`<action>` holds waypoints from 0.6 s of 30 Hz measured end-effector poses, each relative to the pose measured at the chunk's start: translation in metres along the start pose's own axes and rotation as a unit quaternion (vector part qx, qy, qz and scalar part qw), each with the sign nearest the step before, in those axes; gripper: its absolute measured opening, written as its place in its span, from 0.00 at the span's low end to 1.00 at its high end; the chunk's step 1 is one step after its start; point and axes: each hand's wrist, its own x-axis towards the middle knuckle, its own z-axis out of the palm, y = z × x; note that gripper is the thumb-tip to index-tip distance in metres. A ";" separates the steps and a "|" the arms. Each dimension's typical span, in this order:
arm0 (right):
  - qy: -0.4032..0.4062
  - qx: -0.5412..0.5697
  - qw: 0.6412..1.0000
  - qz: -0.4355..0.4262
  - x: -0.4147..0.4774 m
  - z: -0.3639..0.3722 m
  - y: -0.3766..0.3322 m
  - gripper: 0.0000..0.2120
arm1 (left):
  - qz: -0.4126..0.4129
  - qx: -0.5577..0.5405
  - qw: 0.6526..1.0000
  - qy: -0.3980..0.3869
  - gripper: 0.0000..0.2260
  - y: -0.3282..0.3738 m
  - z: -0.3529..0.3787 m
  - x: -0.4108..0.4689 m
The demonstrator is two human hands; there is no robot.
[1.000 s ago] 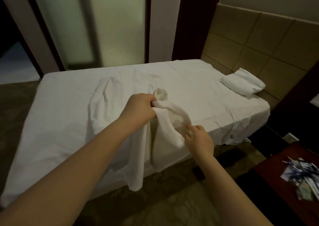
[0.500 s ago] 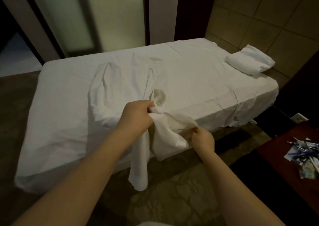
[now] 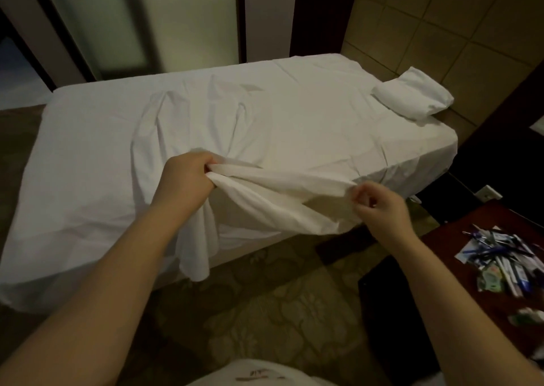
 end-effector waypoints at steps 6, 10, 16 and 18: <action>0.051 -0.050 0.991 0.117 -0.012 0.002 0.038 0.09 | -0.004 0.003 1.000 -0.017 0.13 0.016 0.020 -0.014; 0.003 0.055 0.979 0.195 -0.023 0.022 0.044 0.06 | -0.006 0.021 0.999 -0.024 0.14 0.020 0.029 -0.022; 0.056 0.265 0.944 0.190 -0.031 0.028 0.027 0.07 | -0.017 0.095 0.991 -0.095 0.10 0.004 0.027 -0.019; 0.076 0.243 0.951 0.174 -0.028 0.031 0.023 0.07 | -0.028 0.104 0.989 -0.102 0.09 -0.002 0.026 -0.025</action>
